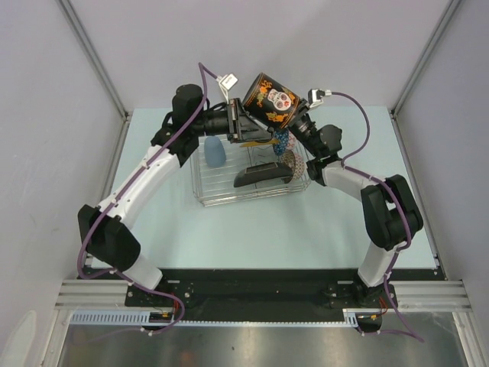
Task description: Load the mixed dishes into the dish rack
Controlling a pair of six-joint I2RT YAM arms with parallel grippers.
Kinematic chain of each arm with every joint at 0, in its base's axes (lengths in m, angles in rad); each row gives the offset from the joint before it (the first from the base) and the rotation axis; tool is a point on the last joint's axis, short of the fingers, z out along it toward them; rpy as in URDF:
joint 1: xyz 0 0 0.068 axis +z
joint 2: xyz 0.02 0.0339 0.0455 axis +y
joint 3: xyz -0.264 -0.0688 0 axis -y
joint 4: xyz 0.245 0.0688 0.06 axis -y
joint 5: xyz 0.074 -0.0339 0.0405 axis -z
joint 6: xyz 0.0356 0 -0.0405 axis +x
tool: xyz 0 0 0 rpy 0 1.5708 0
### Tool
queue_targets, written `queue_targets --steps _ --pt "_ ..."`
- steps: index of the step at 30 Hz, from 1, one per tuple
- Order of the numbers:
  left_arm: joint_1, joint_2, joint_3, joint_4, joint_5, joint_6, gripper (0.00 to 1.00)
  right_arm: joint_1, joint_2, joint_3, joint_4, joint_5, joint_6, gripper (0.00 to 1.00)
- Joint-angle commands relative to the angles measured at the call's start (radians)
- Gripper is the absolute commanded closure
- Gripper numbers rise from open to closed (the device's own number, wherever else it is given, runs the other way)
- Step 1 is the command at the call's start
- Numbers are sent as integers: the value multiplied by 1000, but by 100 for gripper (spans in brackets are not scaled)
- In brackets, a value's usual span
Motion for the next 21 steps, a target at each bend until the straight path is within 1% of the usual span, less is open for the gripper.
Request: queue_targets --steps 1,3,4,6,8,10,11,12,14,15,16,20,21 --pt "-54 -11 44 134 65 54 100 131 -28 44 28 -258 -82 100" --pt "-46 -11 52 117 55 68 100 134 -31 44 17 -262 -90 100" --pt "-42 -10 55 114 57 71 100 132 -33 44 -1 -265 -94 94" --pt "-23 -10 63 115 61 74 100 131 -40 44 -24 -272 -110 91" --pt "-2 -11 72 115 63 80 100 128 -46 44 -52 -274 -119 84" --pt "16 -13 67 128 84 77 100 121 -46 44 -73 -271 -127 79" --pt "41 -13 57 161 97 59 100 121 -46 44 -76 -269 -128 78" --pt "56 -14 52 172 103 51 100 117 -46 44 -76 -269 -127 69" --pt "101 -17 29 204 120 31 100 109 -48 44 -76 -272 -125 58" --pt "116 -20 23 203 121 31 100 108 -49 44 -76 -274 -128 46" --pt "130 -26 15 207 129 31 100 103 -52 44 -82 -275 -133 43" --pt "190 -55 -41 209 132 48 99 94 -57 44 -90 -281 -140 41" --pt "197 -59 -48 209 131 53 100 94 -59 44 -90 -283 -142 35"
